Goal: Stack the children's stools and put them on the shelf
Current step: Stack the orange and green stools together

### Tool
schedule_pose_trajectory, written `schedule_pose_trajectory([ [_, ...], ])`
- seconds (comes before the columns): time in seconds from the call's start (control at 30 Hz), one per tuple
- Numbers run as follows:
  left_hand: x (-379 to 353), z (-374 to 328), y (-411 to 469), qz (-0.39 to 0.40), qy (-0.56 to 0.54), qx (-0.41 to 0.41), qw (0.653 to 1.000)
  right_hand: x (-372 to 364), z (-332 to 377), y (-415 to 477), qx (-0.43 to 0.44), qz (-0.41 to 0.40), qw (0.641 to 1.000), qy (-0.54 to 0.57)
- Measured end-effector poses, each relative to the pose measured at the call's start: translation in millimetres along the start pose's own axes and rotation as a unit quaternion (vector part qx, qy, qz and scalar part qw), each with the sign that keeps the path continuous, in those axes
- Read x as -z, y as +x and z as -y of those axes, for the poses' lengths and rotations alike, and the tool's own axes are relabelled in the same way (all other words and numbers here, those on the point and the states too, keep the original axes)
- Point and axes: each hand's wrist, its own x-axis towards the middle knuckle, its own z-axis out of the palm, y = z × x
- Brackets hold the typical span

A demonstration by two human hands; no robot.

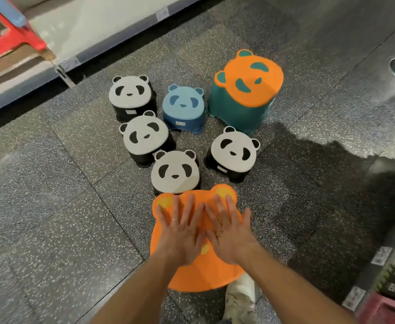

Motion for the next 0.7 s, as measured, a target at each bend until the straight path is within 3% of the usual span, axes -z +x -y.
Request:
schedule_pose_trajectory([
  [0.1, 33.7, -1.5, 6.6, 0.037, 0.018, -0.008, 0.999, 21.7, 2.8, -4.3, 0.014, -0.025, 0.999, -0.022],
  [0.33, 113.1, 23.7, 27.5, -0.046, -0.1, 0.088, 0.99, 104.9, -21.6, 29.4, 0.004, -0.116, 0.993, 0.014],
  [0.53, 159.1, 47.9, 56.7, -0.057, -0.1, 0.081, 0.99, 168.2, -35.9, 56.3, -0.03, -0.079, 0.996, -0.004],
  [0.7, 197.4, 49.7, 99.3, -0.103, -0.126, 0.086, 0.983, 210.5, -54.6, 86.9, -0.033, -0.11, 0.993, -0.007],
])
